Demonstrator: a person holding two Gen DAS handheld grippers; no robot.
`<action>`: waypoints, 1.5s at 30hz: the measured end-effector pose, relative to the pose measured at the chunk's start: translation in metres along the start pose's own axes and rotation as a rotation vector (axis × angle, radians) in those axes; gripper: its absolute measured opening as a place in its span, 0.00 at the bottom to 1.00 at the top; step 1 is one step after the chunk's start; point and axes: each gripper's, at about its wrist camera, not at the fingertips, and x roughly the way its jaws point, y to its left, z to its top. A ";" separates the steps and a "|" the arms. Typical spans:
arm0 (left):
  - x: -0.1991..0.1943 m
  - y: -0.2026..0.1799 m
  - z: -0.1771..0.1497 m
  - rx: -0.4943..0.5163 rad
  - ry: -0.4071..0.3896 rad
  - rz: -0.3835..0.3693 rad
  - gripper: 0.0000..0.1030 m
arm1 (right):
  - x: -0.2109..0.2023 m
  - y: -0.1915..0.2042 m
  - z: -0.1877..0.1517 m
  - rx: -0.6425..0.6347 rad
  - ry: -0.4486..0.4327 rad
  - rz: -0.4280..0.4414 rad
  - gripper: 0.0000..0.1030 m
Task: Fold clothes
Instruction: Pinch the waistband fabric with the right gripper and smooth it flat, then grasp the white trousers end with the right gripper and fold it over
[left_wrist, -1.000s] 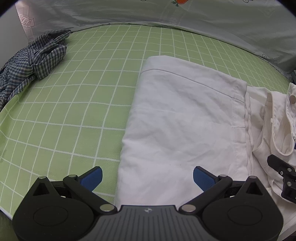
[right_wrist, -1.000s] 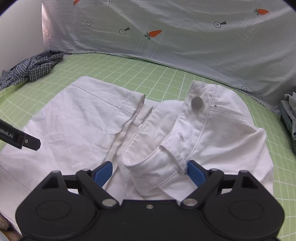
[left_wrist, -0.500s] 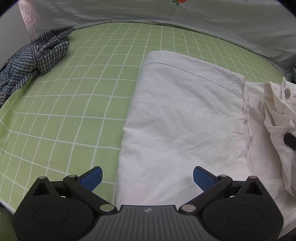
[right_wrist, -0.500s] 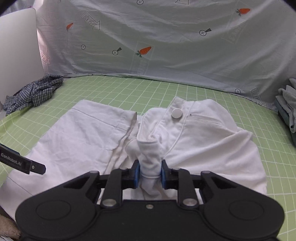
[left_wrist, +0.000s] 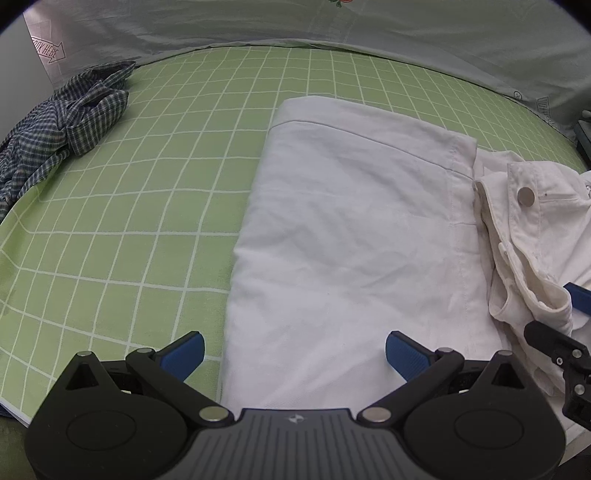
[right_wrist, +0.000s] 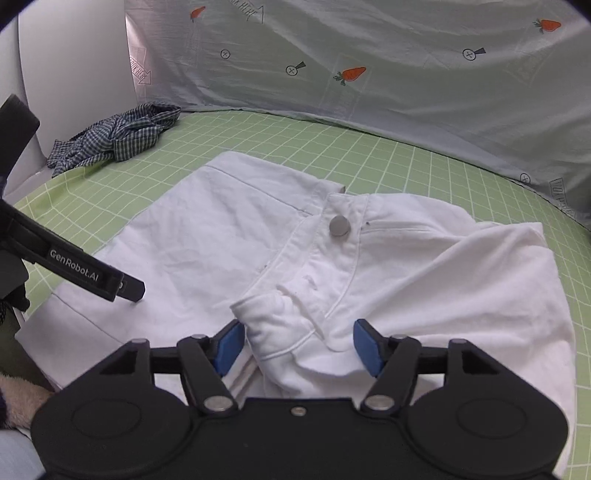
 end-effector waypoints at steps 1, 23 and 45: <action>0.002 0.001 0.000 -0.003 0.007 -0.001 1.00 | -0.007 -0.005 0.002 0.013 -0.018 -0.017 0.82; 0.031 -0.003 0.010 0.079 0.079 -0.049 1.00 | -0.041 -0.145 -0.050 0.394 -0.012 -0.332 1.00; 0.030 -0.007 0.001 0.051 0.045 -0.007 1.00 | -0.060 -0.137 -0.048 0.721 -0.117 -0.067 0.12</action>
